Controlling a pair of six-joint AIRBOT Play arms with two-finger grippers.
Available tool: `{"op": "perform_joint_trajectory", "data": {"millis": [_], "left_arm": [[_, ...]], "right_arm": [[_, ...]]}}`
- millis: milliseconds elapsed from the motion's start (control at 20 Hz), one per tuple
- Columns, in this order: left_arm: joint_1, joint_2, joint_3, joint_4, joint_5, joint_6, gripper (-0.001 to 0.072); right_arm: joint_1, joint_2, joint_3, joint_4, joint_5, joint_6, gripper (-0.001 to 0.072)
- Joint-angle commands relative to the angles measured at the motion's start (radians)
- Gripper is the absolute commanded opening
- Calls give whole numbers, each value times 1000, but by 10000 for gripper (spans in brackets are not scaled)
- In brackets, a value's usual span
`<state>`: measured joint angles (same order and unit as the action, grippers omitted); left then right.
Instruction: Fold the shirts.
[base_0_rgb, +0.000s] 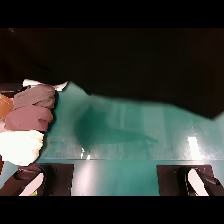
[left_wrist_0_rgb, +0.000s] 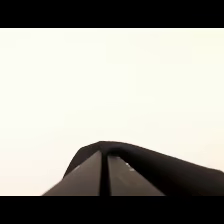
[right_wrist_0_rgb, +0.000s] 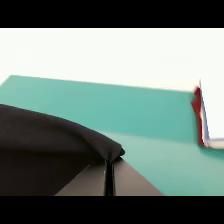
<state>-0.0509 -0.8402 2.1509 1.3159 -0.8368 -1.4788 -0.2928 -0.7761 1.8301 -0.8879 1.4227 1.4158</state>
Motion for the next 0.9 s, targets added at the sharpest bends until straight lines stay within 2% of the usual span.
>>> {"op": "perform_joint_trajectory", "data": {"millis": [0,100,250,350,450,600,750,800,850], "left_arm": [[0,-68,-36,-21,0,-14,19],[0,-151,-117,-33,-50,-18,20],[0,-345,-200,-50,-198,-17,21],[0,-506,-214,-66,-278,-13,21],[0,-665,-214,-76,-296,-13,22],[0,-837,-214,-94,-269,-5,22],[0,-894,-214,-92,-257,-5,23],[0,-893,-213,-89,-255,-5,101],[0,-893,-204,-89,-258,-6,457]], "right_arm": [[-66,-33,-33,-3,164,111,15],[-66,-64,-159,-3,211,142,15],[-66,-117,-439,-6,192,148,15],[-65,-167,-620,-4,107,145,15],[-34,-245,-736,-5,-25,96,15],[51,-393,-758,-5,-196,26,15],[134,-537,-657,-4,-254,-3,16],[158,-579,-609,-4,-254,-13,18],[175,-615,-559,-4,-253,-13,160]]}}
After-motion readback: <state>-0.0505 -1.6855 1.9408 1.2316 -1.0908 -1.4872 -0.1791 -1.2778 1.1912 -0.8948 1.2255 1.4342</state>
